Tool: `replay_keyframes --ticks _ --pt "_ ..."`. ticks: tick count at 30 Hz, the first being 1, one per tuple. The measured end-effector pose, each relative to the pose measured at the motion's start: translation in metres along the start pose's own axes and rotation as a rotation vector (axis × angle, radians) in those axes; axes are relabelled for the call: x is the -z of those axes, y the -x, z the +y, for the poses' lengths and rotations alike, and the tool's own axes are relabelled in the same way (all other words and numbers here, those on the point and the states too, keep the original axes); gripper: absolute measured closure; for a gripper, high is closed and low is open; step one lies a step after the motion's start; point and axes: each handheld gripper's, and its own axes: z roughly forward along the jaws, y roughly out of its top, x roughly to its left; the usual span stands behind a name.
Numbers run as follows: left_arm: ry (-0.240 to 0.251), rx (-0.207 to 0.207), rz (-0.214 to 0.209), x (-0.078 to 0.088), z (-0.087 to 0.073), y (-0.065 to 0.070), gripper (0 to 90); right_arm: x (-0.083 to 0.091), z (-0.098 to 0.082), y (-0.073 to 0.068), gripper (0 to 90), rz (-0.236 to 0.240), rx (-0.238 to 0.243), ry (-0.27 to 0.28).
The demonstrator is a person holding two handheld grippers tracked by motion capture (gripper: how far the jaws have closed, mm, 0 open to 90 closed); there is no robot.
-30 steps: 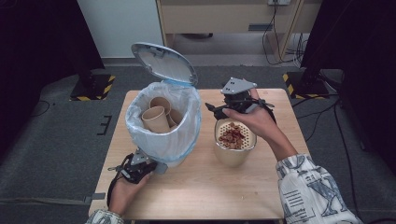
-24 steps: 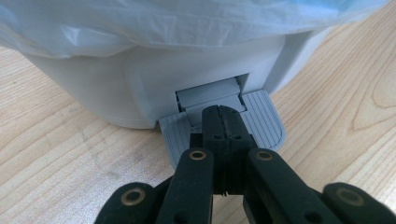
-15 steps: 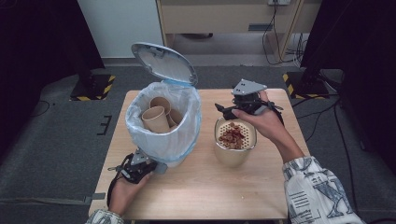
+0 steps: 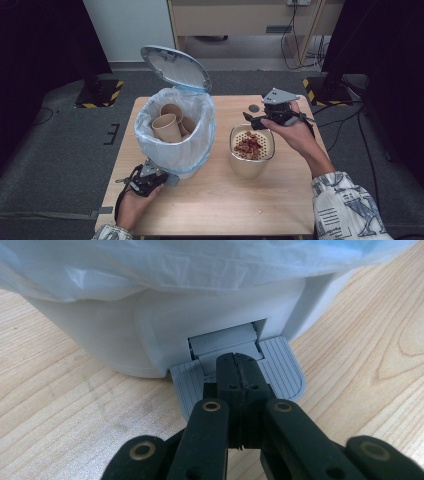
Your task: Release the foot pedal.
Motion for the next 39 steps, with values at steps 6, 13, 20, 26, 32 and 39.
replay_keyframes --ticks 6,13,20,26,32,39 --pt "0.004 0.011 -0.013 0.001 0.0 0.001 83.2 0.006 -0.012 0.01 10.3 -0.026 -0.027 -0.008" --pt "0.051 0.066 0.069 0.022 -0.004 -0.005 60.3 0.012 -0.028 0.022 10.3 -0.054 -0.057 -0.018" --pt "0.063 0.129 0.12 0.032 -0.012 -0.016 46.2 0.02 -0.039 0.03 10.0 -0.075 -0.084 -0.023" --pt "0.053 0.174 0.122 0.031 -0.013 -0.022 29.2 0.024 -0.045 0.034 9.6 -0.084 -0.097 -0.024" --pt "0.033 0.199 0.126 0.03 -0.016 -0.027 19.5 0.029 -0.056 0.038 9.2 -0.101 -0.116 -0.036" --pt "0.025 0.197 0.134 0.028 -0.017 -0.028 12.6 0.034 -0.068 0.041 9.0 -0.118 -0.138 -0.045"
